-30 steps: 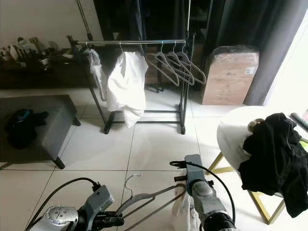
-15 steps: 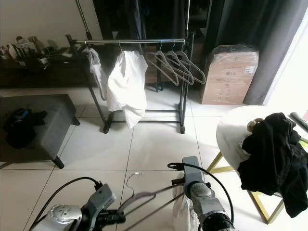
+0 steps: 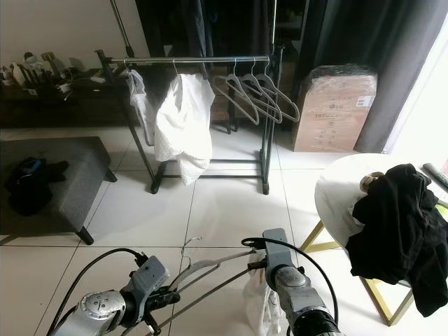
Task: Hang hanger
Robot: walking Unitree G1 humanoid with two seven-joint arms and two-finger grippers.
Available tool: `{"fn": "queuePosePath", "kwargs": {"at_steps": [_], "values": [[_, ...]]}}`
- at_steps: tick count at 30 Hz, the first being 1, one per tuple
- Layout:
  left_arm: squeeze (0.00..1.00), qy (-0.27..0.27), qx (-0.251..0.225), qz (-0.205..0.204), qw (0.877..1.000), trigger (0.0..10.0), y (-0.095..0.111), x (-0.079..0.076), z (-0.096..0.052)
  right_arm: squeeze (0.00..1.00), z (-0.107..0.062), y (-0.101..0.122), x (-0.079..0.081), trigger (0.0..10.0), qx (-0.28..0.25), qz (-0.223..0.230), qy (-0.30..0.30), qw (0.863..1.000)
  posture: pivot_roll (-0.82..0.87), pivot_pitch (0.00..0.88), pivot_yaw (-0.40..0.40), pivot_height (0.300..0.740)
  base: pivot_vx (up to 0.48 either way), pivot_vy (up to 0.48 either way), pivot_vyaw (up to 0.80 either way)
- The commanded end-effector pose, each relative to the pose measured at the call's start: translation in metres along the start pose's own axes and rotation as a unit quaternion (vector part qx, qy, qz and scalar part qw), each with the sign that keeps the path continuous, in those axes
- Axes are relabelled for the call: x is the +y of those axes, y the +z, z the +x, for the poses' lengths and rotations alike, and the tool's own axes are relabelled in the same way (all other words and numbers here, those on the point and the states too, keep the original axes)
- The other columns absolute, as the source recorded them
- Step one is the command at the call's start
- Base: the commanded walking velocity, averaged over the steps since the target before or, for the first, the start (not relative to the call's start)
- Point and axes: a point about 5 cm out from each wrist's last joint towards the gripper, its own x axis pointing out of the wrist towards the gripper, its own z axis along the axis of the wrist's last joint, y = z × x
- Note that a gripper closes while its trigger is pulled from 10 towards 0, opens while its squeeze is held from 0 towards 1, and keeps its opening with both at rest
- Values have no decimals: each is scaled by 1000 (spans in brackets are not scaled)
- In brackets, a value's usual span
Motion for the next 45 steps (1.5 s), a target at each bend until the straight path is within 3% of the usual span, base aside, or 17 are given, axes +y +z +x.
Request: {"fn": "queuePosePath", "kwargs": {"at_steps": [1, 8, 16, 21, 29, 36, 41, 42, 44, 45], "values": [[0, -38, 7, -8, 999, 10000, -3, -6, -5, 0, 0, 6, 2, 10000, -7, 0, 2, 1000, -42, 82, 28, 740, 0, 0, 0], [0, -131, 34, -22, 991, 10000, -9, -16, -19, 0, 0, 7, 3, 10000, -10, 3, 5, 1000, -39, 81, 27, 740, 0, 0, 0], [0, -130, 20, -25, 991, 10000, -2, -15, -17, 0, 0, 8, 3, 10000, -10, 4, 6, 1000, -44, 80, 28, 740, 0, 0, 0], [0, -66, 4, -17, 998, 10000, 3, -6, -7, 0, 0, 8, 3, 10000, -10, 5, 5, 1000, -43, 81, 27, 740, 0, 0, 0], [0, -61, -2, -22, 998, 10000, 4, -8, -4, 0, 0, 7, 3, 10000, -9, 7, 6, 1000, -43, 83, 30, 740, 0, 0, 0], [0, 44, 20, -16, 999, 10000, 0, 13, -1, 0, 0, 7, 3, 10000, -9, 8, 4, 1000, -42, 83, 30, 740, 0, 0, 0], [0, -9, 22, -25, 999, 10000, 1, 5, -4, 0, 0, 7, 3, 10000, -9, 8, 3, 1000, -42, 82, 30, 740, 0, 0, 0], [0, -47, 24, -27, 998, 10000, 0, -1, -8, 0, 0, 7, 3, 10000, -8, 8, 3, 1000, -42, 83, 29, 740, 0, 0, 0], [0, -59, 25, -27, 998, 10000, 0, -3, -9, 0, 0, 7, 3, 10000, -8, 8, 3, 1000, -42, 83, 29, 740, 0, 0, 0], [0, -91, 31, -23, 995, 10000, -2, -8, -13, 0, 0, 7, 3, 10000, -8, 7, 3, 1000, -42, 83, 29, 740, 0, 0, 0]]}}
